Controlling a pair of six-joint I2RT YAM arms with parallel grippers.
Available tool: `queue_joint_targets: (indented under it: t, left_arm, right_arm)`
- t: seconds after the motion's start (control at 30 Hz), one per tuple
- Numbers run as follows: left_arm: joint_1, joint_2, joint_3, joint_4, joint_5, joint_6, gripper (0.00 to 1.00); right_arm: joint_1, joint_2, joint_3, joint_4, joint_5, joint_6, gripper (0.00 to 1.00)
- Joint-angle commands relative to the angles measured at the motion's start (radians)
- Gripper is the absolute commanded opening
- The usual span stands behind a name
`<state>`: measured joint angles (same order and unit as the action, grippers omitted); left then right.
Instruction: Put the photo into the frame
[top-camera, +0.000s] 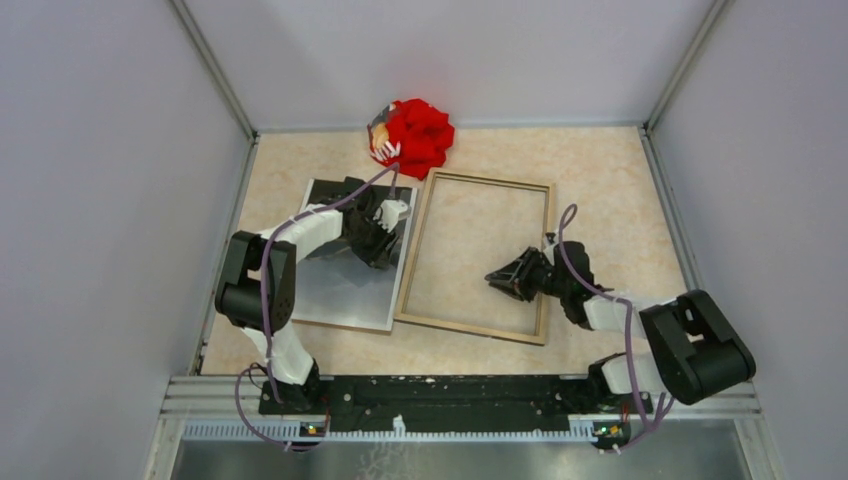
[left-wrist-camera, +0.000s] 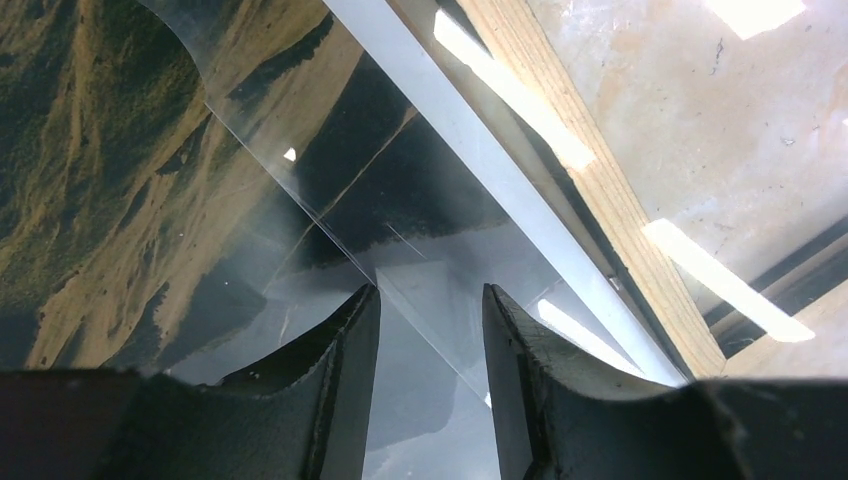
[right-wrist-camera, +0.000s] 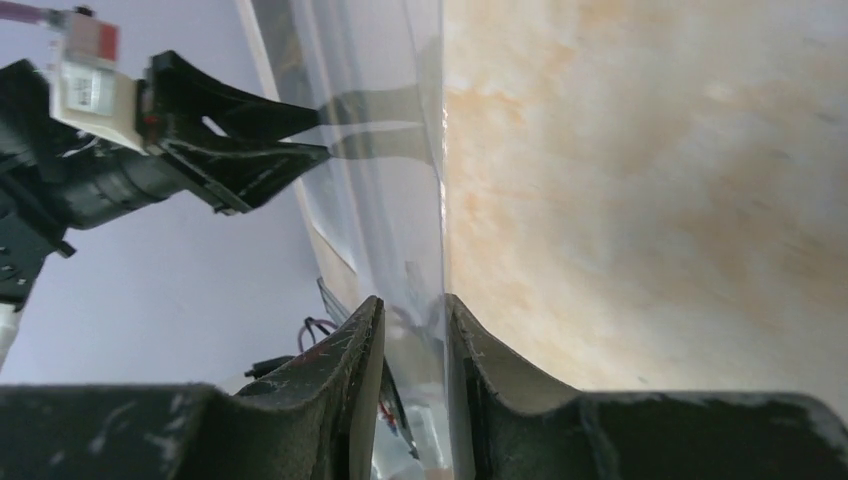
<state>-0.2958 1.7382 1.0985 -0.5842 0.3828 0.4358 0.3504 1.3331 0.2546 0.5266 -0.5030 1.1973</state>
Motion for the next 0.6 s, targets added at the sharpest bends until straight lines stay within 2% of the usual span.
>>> queue_joint_targets:
  t: [0.0, 0.13, 0.2, 0.27, 0.33, 0.4, 0.5, 0.57]
  left_arm:
    - [0.000, 0.002, 0.031, -0.012, 0.043, -0.003, 0.49]
    - [0.000, 0.005, 0.033, -0.015, 0.060, -0.013, 0.48]
    - [0.000, 0.011, 0.042, -0.027, 0.070, -0.017, 0.48]
    - [0.000, 0.016, 0.058, -0.041, 0.072, -0.024, 0.48]
    - [0.000, 0.014, 0.076, -0.053, 0.059, -0.026, 0.49]
    - [0.001, 0.004, 0.094, -0.063, 0.043, -0.030, 0.57]
    - [0.008, -0.016, 0.134, -0.085, 0.021, -0.040, 0.79]
    - [0.019, -0.022, 0.187, -0.116, 0.013, -0.050, 0.90]
  right_arm:
    - [0.052, -0.019, 0.106, -0.014, 0.058, -0.014, 0.28]
    - [0.059, 0.013, 0.084, 0.039, 0.067, 0.014, 0.29]
    - [0.059, 0.024, 0.062, 0.083, 0.078, 0.035, 0.25]
    - [0.059, 0.028, 0.050, 0.118, 0.086, 0.053, 0.16]
    - [0.059, 0.013, 0.098, 0.017, 0.088, 0.020, 0.03]
    - [0.059, -0.029, 0.199, -0.179, 0.113, -0.085, 0.00]
    - [0.047, -0.102, 0.323, -0.365, 0.152, -0.215, 0.00]
    - [0.011, -0.130, 0.404, -0.458, 0.127, -0.281, 0.00]
